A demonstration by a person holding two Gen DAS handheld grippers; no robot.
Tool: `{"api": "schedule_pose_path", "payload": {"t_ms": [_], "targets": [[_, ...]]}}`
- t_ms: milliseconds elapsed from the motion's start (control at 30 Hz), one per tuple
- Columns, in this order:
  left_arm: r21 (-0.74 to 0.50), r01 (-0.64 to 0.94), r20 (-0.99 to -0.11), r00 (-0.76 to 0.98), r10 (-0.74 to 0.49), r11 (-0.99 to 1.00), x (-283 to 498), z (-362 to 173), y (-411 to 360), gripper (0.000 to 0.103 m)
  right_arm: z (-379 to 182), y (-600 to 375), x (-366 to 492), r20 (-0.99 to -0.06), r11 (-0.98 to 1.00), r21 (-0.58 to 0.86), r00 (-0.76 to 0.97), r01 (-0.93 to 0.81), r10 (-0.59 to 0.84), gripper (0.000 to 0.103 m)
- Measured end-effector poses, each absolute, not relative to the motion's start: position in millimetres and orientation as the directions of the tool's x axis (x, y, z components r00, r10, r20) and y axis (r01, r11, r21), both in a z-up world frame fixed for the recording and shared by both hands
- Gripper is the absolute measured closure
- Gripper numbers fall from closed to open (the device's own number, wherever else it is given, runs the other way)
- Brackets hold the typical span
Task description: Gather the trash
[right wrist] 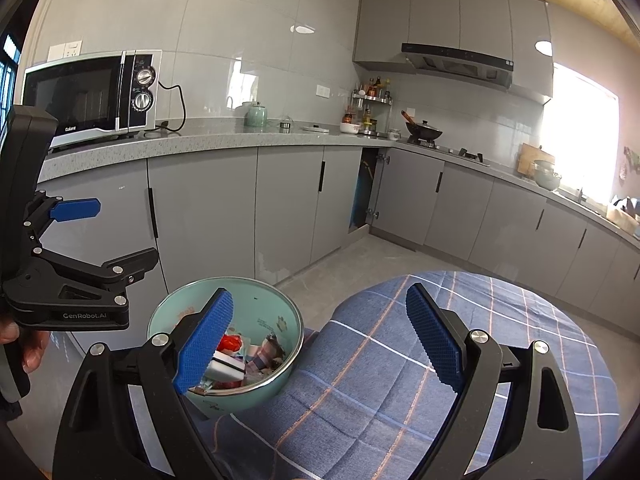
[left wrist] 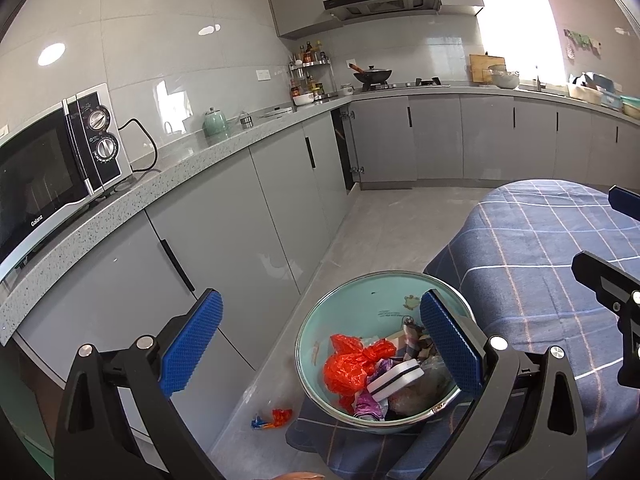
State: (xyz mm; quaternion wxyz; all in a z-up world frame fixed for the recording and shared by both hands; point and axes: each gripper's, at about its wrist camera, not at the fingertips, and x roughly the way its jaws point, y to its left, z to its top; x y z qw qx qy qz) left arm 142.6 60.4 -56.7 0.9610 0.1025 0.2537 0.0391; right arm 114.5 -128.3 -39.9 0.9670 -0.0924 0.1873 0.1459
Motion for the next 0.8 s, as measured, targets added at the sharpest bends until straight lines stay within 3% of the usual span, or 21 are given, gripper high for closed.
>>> {"api": "schedule_pose_path", "payload": {"t_ms": [800], "targets": [[0.238, -0.032, -0.478, 0.866, 0.146, 0.971, 142.8, -59.5, 55.8, 0.006, -39.6, -135.4, 111.9, -0.384, 0.943, -0.133, 0.893, -0.305, 0.235, 0.016]]}}
